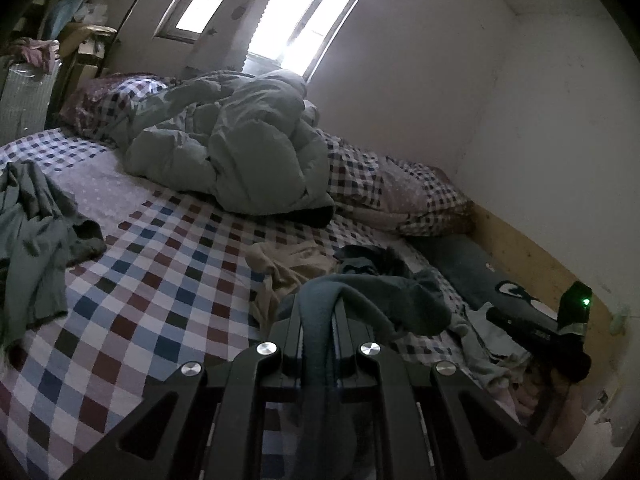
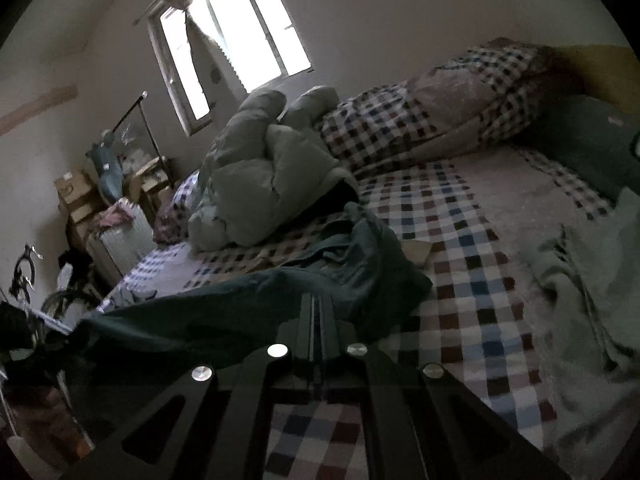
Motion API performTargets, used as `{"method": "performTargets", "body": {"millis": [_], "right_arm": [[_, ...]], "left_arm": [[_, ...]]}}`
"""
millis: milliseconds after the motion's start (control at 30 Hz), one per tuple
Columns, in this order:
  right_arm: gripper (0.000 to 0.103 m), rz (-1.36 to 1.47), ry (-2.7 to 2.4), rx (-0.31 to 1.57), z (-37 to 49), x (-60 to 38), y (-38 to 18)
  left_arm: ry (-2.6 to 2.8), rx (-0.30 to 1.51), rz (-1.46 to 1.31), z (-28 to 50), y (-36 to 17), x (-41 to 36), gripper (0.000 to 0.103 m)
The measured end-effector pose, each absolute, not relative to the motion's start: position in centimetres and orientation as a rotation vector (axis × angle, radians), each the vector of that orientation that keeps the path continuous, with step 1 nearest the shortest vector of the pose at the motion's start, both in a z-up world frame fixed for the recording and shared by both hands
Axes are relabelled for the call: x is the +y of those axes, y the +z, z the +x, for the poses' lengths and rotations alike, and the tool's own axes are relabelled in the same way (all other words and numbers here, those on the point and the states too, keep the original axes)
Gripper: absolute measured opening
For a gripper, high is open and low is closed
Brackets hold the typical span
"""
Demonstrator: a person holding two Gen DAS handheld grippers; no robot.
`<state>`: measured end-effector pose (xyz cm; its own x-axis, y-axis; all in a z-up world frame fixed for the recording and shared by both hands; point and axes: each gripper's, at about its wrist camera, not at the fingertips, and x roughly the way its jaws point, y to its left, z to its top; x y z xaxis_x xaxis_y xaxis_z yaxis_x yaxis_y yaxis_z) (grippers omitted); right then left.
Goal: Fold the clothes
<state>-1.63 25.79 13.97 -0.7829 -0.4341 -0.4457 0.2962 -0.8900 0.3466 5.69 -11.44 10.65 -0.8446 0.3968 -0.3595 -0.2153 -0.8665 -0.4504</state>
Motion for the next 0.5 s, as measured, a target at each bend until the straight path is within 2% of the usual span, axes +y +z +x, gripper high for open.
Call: {"method": "performTargets", "body": {"millis": [100,200,267,300,333,500], "right_arm": [[0.0,0.762,-2.592,-0.369,-0.7,26.1,13.8],[0.006,0.843,-2.582,-0.337,-1.2,25.7,12.6],[0.022,0.891,-2.578,-0.343,-1.7,25.6,11.9],[0.043,0.898,-2.577,-0.348,-2.1,25.6,11.6],[0.051,0.903,-2.579,-0.35,-2.4,25.5,11.3],[0.052,0.957,-2.579,-0.314,-5.3,24.4,10.0]], "left_arm": [[2.678,-0.57,-0.648,5.8,10.5,-11.4,0.01],[2.678,-0.569,-0.651,5.9,10.3,-11.4,0.01],[2.676,-0.57,-0.653,5.9,10.2,-11.4,0.01],[2.674,-0.571,-0.654,5.8,10.2,-11.5,0.01],[2.673,-0.572,-0.655,5.8,10.1,-11.5,0.01],[2.668,-0.576,-0.664,5.6,10.0,-11.6,0.01]]}}
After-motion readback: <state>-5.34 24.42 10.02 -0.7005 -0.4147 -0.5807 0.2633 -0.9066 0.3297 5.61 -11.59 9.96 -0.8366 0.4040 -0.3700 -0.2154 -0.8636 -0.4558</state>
